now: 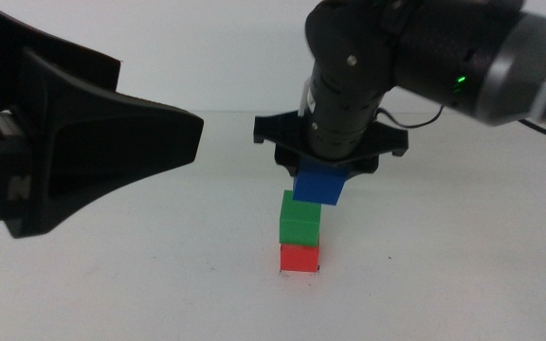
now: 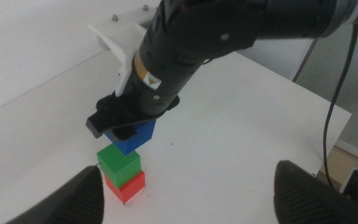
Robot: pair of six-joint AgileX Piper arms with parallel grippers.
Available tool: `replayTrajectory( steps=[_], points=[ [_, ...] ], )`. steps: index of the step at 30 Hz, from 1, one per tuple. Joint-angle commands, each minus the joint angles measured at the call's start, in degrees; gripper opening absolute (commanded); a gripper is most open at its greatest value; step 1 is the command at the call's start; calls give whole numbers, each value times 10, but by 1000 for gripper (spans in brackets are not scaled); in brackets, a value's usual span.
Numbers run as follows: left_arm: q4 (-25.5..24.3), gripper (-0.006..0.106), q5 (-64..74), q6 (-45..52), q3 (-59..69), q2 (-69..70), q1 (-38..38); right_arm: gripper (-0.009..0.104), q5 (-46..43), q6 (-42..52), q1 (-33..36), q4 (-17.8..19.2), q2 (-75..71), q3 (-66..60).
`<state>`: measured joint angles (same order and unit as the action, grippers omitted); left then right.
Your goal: Stack red cubes first, then green, then blue cubes in a specific spot.
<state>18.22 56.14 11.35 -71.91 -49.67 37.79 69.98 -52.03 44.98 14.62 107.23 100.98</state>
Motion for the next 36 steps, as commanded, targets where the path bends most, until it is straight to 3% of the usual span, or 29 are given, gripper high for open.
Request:
replayTrajectory(
  steps=[1, 32, 35, 36],
  points=[
    [-2, 93, -7, -2, 2, 4, -1, 7, 0, -6, 0, 5, 17, 2],
    [-2, 93, -7, -2, 2, 4, -1, 11, -38, -10, 7, 9, 92, 20],
    [-2, 93, -7, -2, 2, 4, -1, 18, -38, -10, 7, 12, 92, 20],
    [-2, 93, -7, -2, 2, 4, -1, 31, -37, -10, 7, 13, 92, 20]
  ],
)
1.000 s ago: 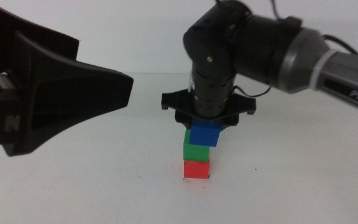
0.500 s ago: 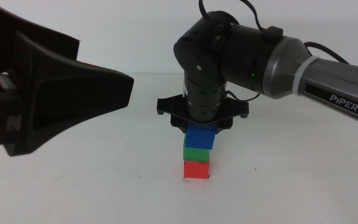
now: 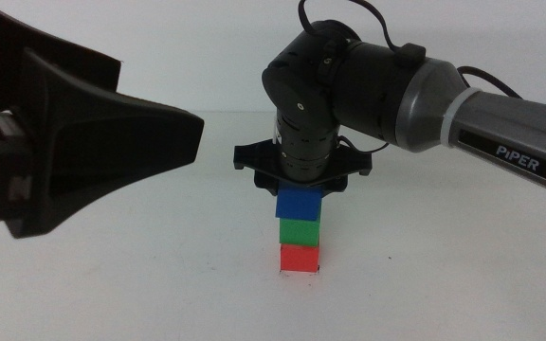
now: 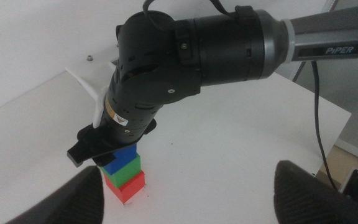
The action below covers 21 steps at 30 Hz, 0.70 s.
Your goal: Stack red cubes first, then green, then blue cubes in a specific spot.
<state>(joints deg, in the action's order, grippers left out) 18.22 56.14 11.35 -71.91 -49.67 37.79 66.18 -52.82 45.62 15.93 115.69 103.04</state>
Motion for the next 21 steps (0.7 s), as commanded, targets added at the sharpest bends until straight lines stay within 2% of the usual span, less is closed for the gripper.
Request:
replayTrajectory(
  steps=[1, 5, 10, 16, 19, 21],
  points=[
    [-2, 93, -7, -2, 2, 4, -1, 43, 1, -1, 0, 2, 7, -1],
    [-2, 93, -7, -2, 2, 4, -1, 69, 2, -1, 0, 13, 7, -1],
    [-2, 93, -7, -2, 2, 4, -1, 91, 17, -1, 0, 43, -16, -2],
    [-2, 93, -7, -2, 2, 4, -1, 92, 38, 65, -3, 86, -153, -45],
    [-2, 93, -7, -2, 2, 4, -1, 92, 29, 86, -32, 96, -272, -145],
    [-2, 93, -7, -2, 2, 4, -1, 92, -16, 125, -67, 94, -366, -229]
  ],
)
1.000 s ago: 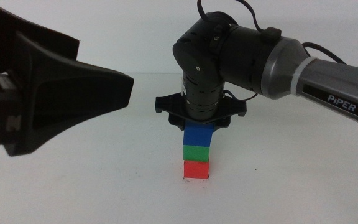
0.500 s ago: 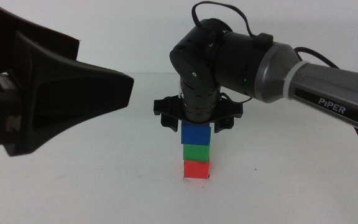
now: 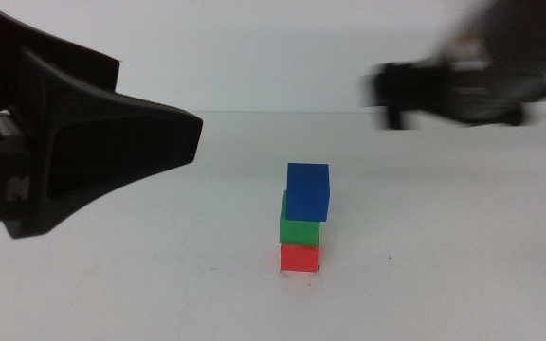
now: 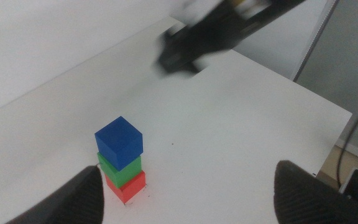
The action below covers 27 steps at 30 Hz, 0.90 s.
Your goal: Stack red cubes first, then green, then blue cubes in a specific spot.
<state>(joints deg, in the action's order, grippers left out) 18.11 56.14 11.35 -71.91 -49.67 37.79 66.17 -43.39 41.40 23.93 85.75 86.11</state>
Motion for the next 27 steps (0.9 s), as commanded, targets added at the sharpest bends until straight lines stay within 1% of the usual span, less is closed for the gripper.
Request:
replayTrajectory(
  steps=[1, 2, 3, 4, 7, 9, 11, 12, 13, 15, 25, 26, 27],
  points=[
    [-1, 93, -7, -2, 2, 4, -1, 92, -36, 55, -43, 10, -105, -95],
    [-1, 93, -7, -2, 2, 4, -1, 92, -63, 80, -69, 1, -150, -139],
    [-1, 93, -7, -2, 2, 4, -1, 92, -93, 114, -100, -17, -194, -182],
    [-1, 93, -7, -2, 2, 4, -1, 92, -124, 144, -127, -42, -235, -215],
    [-1, 93, -7, -2, 2, 4, -1, 92, -220, 274, -230, -131, -327, -325],
    [-1, 93, -7, -2, 2, 4, -1, 92, -277, 371, -294, -201, -370, -381],
    [-1, 93, -7, -2, 2, 4, -1, 92, -305, 428, -337, -245, -393, -411],
    [-1, 93, -7, -2, 2, 4, -1, 92, -313, 437, -347, -256, -398, -420],
    [-1, 93, -7, -2, 2, 4, -1, 92, -317, 434, -348, -256, -402, -423],
    [-1, 93, -7, -2, 2, 4, -1, 92, -320, 434, -345, -245, -403, -425],
    [-1, 93, -7, -2, 2, 4, -1, 92, -330, 428, -345, -245, -403, -425],
    [-44, 93, -19, -26, 6, 9, -8, 92, -330, 428, -345, -245, -403, -425],
    [-82, 93, -55, -83, 27, 28, -30, 92, -330, 428, -345, -245, -403, -425]
  ],
)
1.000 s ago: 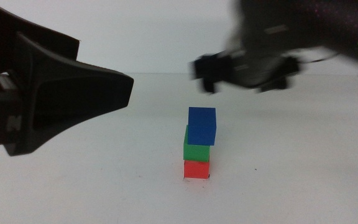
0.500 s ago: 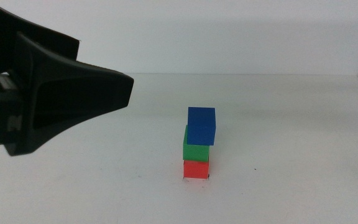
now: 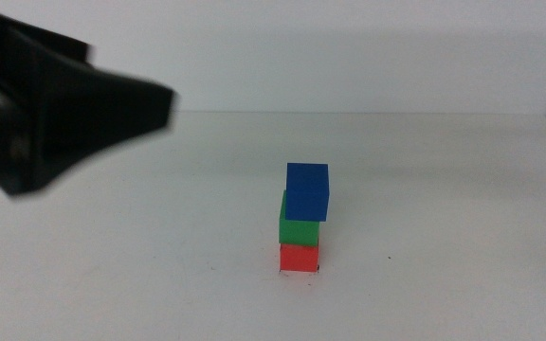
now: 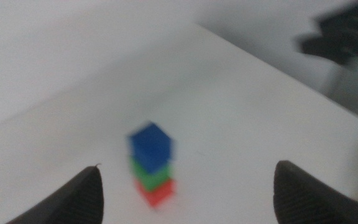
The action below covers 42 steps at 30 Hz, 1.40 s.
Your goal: Stack red cubes first, then green, then blue cubes in a specific spot.
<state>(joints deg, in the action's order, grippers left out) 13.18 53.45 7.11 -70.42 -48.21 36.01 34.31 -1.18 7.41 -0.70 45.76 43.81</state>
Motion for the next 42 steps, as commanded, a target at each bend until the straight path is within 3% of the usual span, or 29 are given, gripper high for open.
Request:
replayTrajectory(
  steps=[1, 7, 16, 25, 27, 29, 33, 37, 42],
  points=[
    [-42, 93, -56, -71, 33, 29, -32, 92, -12, 6, -5, 1, -3, -2],
    [-135, 93, -227, -106, 181, 130, -167, 92, -12, 6, -5, 1, -3, -2],
    [-132, 93, -249, -119, 258, 190, -292, 92, -12, 6, -5, 1, -3, -2],
    [-120, 93, -256, -116, 276, 191, -303, 92, -12, 6, -5, 1, -3, -3],
    [-117, 93, -260, -116, 308, 203, -303, 92, -46, 6, -6, -13, -12, -20],
    [-118, 93, -276, -116, 367, 230, -303, 92, -121, 6, -15, -35, -55, -73],
    [-97, 93, -304, -116, 510, 324, -303, 92, -241, 6, -60, -23, -174, -222],
    [-103, 93, -310, -116, 613, 417, -303, 92, -248, 6, -101, -22, -321, -348],
    [-101, 93, -319, -116, 683, 482, -303, 92, -244, 6, -103, -10, -454, -435]
  ],
)
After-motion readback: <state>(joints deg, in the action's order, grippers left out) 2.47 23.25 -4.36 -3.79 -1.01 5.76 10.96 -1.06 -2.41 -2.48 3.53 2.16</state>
